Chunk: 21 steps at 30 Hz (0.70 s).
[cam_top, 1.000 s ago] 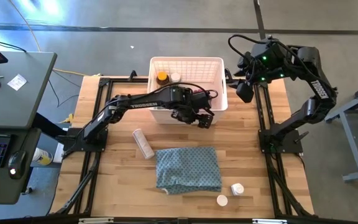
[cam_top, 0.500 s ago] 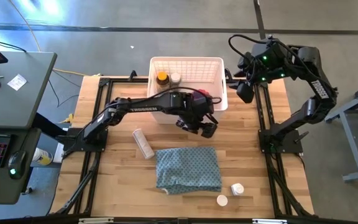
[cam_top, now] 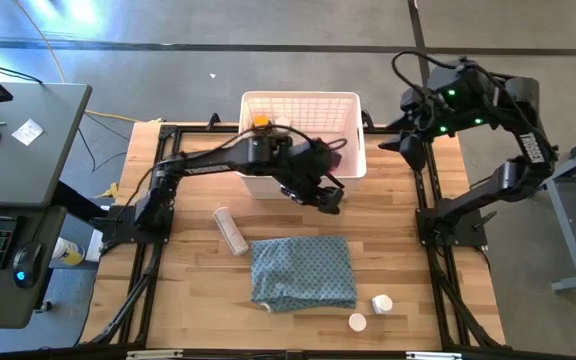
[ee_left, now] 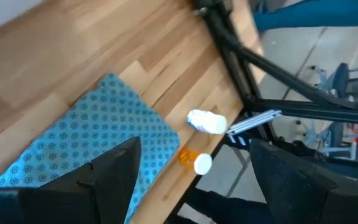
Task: Pick & place medical supplies in basket/bin
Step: Put the white pill bottle into the white bin
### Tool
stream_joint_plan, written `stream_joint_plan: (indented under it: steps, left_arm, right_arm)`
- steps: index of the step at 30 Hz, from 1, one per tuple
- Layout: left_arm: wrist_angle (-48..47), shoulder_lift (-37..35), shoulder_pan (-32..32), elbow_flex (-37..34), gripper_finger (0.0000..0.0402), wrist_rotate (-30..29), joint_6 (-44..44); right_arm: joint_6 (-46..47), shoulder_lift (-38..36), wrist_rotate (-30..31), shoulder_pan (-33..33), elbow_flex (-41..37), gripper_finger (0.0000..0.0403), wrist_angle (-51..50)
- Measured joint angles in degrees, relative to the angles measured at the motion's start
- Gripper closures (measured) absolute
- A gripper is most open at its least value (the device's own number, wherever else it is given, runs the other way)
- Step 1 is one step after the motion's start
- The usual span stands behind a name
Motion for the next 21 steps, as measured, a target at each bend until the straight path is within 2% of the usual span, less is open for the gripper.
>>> stream_joint_plan:
  steps: [5,9,15,21]
  left_arm:
    - [0.7,-3.0,-1.0,0.0,0.0067,-2.2,2.3]
    - [1.6,-4.8,-2.0,0.0,0.0067,-3.6,2.3]
    - [8.0,-7.6,-5.6,0.0,0.0067,-10.0,3.3]
    - [18.1,-10.6,-9.0,0.0,0.0067,-18.5,2.9]
  right_arm:
    - [3.8,-1.9,-4.9,0.1,0.0,0.0171,0.0]
    - [6.5,-2.9,-3.9,2.3,0.0,0.0171,0.0]
    - [9.7,-3.2,-3.0,9.4,0.0,0.0171,0.0]
    - [12.9,-3.7,0.1,17.4,-6.8,0.0171,0.0]
